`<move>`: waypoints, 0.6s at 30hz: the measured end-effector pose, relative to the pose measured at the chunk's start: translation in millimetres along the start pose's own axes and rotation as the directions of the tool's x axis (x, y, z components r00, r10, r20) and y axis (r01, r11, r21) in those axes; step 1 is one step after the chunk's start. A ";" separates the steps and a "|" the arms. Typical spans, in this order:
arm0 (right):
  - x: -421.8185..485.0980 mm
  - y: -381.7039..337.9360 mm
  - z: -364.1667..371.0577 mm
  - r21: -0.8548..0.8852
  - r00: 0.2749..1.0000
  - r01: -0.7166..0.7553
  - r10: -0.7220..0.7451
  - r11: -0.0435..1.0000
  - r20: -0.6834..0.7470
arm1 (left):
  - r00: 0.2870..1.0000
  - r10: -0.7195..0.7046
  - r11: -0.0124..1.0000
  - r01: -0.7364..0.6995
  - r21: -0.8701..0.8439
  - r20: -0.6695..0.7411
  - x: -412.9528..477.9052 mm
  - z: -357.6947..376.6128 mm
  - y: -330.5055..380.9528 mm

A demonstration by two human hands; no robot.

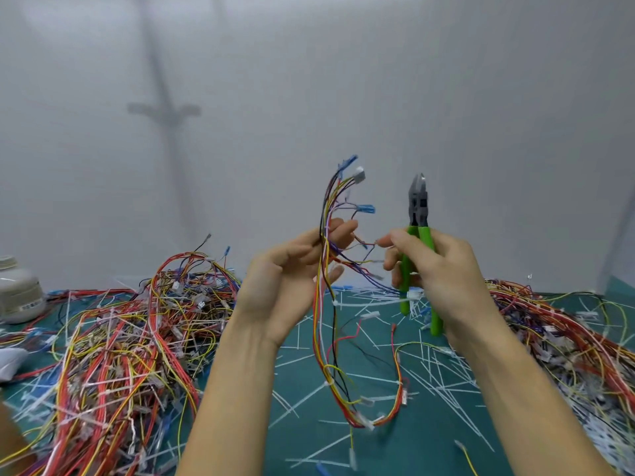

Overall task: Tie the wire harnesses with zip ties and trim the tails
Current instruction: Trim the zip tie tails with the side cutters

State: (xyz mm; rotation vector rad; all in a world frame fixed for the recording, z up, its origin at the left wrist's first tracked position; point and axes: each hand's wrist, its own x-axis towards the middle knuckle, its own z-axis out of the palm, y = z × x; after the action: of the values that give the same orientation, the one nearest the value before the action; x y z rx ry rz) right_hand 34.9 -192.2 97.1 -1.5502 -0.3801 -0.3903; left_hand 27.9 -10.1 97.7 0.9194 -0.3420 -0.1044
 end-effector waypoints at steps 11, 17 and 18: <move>-6.0 -0.2 7.9 -0.236 0.981 -0.082 0.120 0.968 0.153 | 0.983 0.128 0.967 -0.095 0.236 -0.129 2.2 2.7 -3.9; -5.8 0.8 4.4 -0.347 0.933 -0.189 0.278 0.919 0.228 | 0.954 0.272 0.876 -0.191 0.442 -0.127 -0.2 8.6 -1.8; -5.6 0.2 3.9 -0.318 0.936 -0.196 0.274 0.928 0.223 | 0.949 0.290 0.863 -0.203 0.463 -0.124 -0.5 9.0 -1.2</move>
State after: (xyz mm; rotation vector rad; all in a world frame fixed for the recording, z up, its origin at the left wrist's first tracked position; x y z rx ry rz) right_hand 30.1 -188.3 94.2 -1.9226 -0.3447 -0.0477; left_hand 24.4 -17.5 101.7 1.3213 -0.3081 0.3138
